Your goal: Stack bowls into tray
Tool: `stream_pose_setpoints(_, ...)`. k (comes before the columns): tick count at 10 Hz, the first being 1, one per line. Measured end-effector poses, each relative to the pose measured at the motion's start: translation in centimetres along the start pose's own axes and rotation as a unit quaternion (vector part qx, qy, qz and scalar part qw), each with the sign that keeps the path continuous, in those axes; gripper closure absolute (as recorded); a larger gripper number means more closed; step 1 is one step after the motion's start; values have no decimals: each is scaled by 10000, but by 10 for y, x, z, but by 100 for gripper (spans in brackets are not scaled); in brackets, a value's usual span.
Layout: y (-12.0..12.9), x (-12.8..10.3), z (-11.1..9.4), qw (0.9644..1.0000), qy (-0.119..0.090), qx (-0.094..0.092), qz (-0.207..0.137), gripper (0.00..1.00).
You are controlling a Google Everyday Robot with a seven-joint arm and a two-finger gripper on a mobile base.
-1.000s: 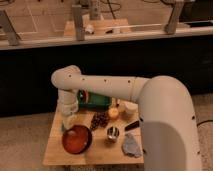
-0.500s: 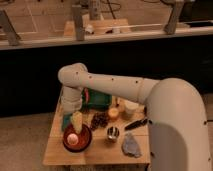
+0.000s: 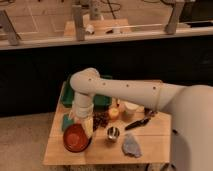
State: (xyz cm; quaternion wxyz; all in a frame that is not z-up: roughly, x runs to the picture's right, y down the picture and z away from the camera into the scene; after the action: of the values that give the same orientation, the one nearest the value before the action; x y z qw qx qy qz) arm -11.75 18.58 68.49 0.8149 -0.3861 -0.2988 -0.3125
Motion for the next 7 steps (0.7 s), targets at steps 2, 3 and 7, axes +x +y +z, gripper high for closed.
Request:
stream_pose_setpoints(2, 9, -4, 2, 9996, -35, 252, -123, 20)
stream_pose_setpoints(3, 10, -3, 2, 9996, -33, 264, -119, 20)
stream_pose_setpoints(7, 17, -4, 12, 9985, 89, 404, -363, 20)
